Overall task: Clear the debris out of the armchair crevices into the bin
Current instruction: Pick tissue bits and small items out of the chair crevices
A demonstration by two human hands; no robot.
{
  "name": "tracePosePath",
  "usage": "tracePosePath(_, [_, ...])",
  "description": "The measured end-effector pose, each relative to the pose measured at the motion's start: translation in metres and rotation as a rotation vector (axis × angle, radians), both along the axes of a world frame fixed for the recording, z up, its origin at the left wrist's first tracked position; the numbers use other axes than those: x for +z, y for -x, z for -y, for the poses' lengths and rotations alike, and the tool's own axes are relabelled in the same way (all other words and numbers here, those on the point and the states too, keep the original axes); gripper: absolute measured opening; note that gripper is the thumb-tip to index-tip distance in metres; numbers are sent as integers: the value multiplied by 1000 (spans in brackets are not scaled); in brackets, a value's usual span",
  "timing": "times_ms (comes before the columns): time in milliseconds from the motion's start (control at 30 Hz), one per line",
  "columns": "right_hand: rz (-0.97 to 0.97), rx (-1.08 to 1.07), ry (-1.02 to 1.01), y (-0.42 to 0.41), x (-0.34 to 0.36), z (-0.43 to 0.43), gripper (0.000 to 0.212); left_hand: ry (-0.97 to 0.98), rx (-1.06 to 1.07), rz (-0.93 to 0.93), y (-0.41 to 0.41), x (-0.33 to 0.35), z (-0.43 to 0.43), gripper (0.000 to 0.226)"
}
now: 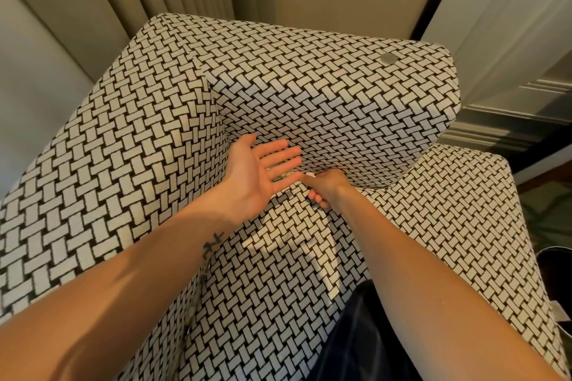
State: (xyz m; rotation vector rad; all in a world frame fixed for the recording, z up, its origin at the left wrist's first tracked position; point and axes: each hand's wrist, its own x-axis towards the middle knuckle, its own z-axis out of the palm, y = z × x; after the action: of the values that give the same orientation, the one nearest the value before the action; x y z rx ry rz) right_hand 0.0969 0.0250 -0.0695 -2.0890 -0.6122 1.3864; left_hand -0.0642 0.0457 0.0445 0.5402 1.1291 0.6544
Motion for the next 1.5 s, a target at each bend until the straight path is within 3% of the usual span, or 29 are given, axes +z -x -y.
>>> tracePosePath(233, [59,45,-165,4,-5,10,15,0,1,-4,0,2,0,58])
tracePosePath(800, [201,105,-366,0,-5,30,32,-51,0,-70,0,2,-2,55])
tracePosePath(1000, [256,114,-373,1,-4,36,13,-65,-13,-79,-1,1,-1,55])
tracePosePath(1100, [289,142,-384,1,-5,36,13,-74,-29,-88,-1,1,1,55])
tracePosePath(1400, [259,323,-345,4,-9,38,18,-82,-38,-97,-1,2,1,55])
tracePosePath(1500, [92,359,-328,5,-1,41,14,-80,-42,-97,-1,3,1,54])
